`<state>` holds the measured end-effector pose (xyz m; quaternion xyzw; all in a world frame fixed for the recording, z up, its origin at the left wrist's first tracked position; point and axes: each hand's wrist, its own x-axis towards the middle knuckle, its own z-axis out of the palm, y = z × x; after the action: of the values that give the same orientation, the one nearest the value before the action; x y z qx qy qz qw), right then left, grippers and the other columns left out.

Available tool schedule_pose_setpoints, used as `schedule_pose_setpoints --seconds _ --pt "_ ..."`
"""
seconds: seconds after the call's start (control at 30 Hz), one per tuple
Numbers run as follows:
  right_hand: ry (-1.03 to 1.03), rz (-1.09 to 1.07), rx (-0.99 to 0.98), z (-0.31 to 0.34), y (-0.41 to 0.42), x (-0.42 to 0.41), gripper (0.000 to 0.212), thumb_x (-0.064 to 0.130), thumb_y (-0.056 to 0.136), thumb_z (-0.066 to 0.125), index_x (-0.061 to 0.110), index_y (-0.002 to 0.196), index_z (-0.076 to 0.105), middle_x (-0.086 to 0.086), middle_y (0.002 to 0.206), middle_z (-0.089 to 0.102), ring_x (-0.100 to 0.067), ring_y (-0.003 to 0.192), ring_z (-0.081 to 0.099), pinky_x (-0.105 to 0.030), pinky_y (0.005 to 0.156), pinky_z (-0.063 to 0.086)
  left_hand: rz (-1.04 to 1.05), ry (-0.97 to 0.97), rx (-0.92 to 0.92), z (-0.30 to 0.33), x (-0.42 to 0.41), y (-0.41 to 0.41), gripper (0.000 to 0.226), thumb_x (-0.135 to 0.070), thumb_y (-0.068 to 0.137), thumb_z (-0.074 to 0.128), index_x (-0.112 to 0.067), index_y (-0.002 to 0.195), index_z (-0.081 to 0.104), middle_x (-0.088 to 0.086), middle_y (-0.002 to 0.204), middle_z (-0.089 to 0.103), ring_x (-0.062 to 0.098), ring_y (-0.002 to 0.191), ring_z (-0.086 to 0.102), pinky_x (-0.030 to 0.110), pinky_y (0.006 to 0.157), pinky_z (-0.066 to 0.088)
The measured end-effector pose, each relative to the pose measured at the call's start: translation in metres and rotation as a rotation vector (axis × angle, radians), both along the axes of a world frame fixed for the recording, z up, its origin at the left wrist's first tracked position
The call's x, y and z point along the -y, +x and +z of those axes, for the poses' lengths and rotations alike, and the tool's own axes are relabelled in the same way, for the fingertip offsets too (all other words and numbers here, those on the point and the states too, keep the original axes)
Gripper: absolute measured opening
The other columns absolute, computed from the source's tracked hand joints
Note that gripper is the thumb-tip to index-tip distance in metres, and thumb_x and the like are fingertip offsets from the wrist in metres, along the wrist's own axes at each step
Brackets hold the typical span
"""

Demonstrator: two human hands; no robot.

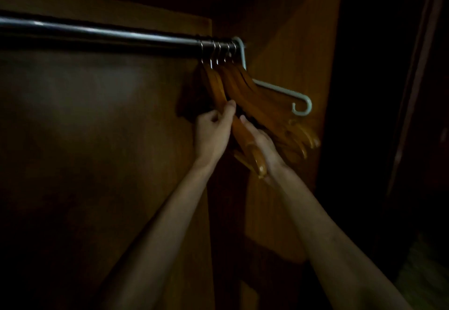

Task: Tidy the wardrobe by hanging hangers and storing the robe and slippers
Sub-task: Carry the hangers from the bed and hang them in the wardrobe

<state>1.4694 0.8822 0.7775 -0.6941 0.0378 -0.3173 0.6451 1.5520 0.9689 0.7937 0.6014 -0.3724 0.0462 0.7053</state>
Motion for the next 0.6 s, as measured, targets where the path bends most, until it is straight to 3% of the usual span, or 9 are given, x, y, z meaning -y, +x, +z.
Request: schedule_pose_setpoints --seconds 0.13,0.2,0.3,0.4,0.5,0.6 --pt "0.020 -0.111 -0.071 -0.045 -0.021 0.004 0.028 0.040 0.105 0.043 0.028 0.103 0.069 0.008 0.089 0.073 -0.013 0.084 0.068 -0.026 0.065 0.052 0.063 -0.084 0.089 -0.028 0.000 -0.014 0.043 -0.034 0.103 0.053 -0.010 0.068 0.059 -0.012 0.052 0.049 -0.001 0.047 0.046 0.012 0.053 0.038" --pt "0.012 -0.163 -0.139 -0.074 -0.034 0.007 0.030 0.037 0.105 0.045 0.021 0.112 0.069 0.001 0.095 0.067 -0.014 0.082 0.062 -0.024 0.063 0.050 0.134 -0.172 0.170 -0.049 -0.003 -0.020 0.040 -0.031 0.105 0.050 -0.012 0.071 0.058 -0.005 0.056 0.043 0.006 0.049 0.040 0.019 0.055 0.037" --pt "0.002 -0.210 -0.308 -0.133 -0.055 0.013 0.028 0.039 0.100 0.055 0.018 0.107 0.072 0.000 0.093 0.067 -0.011 0.078 0.063 -0.027 0.067 0.050 0.108 -0.145 0.159 -0.114 0.002 -0.035 0.035 -0.032 0.104 0.047 -0.024 0.070 0.050 0.000 0.058 0.038 0.020 0.049 0.033 0.033 0.049 0.030" --pt "0.015 -0.246 -0.470 -0.196 -0.079 0.014 0.022 0.037 0.098 0.059 0.021 0.106 0.072 0.003 0.089 0.070 -0.009 0.076 0.064 -0.026 0.065 0.052 0.000 0.025 0.043 -0.193 0.001 -0.055 0.036 -0.032 0.103 0.049 -0.026 0.068 0.046 -0.007 0.057 0.038 0.013 0.049 0.032 0.032 0.049 0.029" --pt "0.085 -0.311 -0.649 -0.275 -0.109 0.017 0.022 0.026 0.100 0.058 0.010 0.106 0.071 0.001 0.079 0.066 -0.011 0.069 0.062 -0.027 0.062 0.052 -0.161 0.360 -0.071 -0.286 0.008 -0.082 0.036 -0.031 0.102 0.054 -0.014 0.071 0.052 -0.008 0.058 0.043 0.006 0.049 0.039 0.026 0.050 0.031" --pt "0.205 -0.341 -0.823 -0.356 -0.152 0.010 0.020 0.013 0.100 0.053 0.001 0.105 0.068 -0.004 0.077 0.063 -0.010 0.061 0.058 -0.020 0.054 0.050 -0.355 0.700 -0.154 -0.371 0.009 -0.115 0.021 -0.030 0.100 0.059 -0.015 0.086 0.062 -0.012 0.072 0.059 -0.005 0.059 0.055 0.013 0.055 0.040"
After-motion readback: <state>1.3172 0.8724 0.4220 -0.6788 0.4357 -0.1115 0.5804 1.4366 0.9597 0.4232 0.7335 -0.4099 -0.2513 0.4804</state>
